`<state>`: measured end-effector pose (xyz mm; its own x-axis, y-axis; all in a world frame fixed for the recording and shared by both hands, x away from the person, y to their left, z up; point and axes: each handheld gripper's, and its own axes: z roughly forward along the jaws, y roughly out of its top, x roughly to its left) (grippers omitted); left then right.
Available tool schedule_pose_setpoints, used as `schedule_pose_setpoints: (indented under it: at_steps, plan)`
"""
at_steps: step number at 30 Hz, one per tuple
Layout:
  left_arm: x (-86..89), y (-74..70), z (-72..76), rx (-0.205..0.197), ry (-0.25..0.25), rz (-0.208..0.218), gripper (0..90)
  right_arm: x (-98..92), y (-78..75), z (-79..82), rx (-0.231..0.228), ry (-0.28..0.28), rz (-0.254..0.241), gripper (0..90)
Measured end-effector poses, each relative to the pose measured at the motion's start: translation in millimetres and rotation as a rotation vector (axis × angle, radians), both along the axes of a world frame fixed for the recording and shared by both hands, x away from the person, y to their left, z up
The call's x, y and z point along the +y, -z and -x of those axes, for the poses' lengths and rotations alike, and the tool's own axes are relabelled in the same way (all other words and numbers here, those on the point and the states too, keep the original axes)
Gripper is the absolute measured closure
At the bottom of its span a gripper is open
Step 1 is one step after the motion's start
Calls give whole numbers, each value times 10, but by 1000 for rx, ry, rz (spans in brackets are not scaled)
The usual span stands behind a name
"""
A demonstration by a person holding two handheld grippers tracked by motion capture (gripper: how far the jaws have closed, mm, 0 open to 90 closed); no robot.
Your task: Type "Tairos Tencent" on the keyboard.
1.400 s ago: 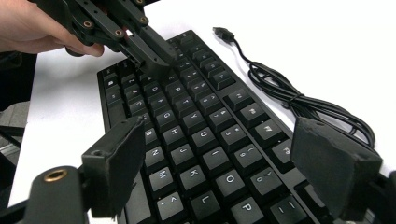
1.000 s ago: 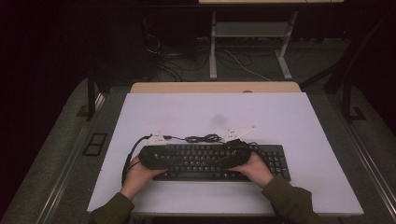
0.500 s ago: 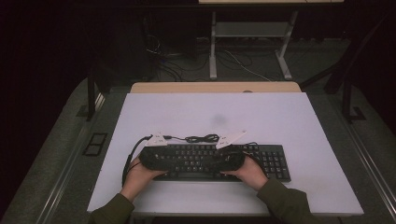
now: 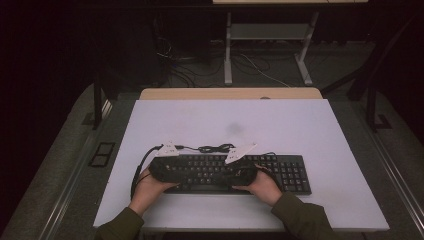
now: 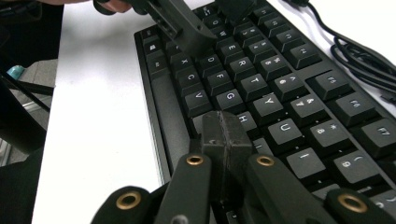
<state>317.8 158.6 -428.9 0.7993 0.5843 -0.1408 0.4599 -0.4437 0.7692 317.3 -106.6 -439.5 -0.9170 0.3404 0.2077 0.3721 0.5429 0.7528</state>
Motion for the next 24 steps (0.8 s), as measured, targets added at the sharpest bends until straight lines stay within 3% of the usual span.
schedule_pose_setpoints:
  at_steps: [7,16,24]
  plan:
    - [-1,2,0,-2,-1,3,384,29,22,11,5,5,20,893]
    - [1,-2,-1,-7,-6,7,339,23,16,11,-1,4,8,890]
    - [4,-3,-1,-9,-6,8,357,-34,-4,-21,10,17,-23,782]
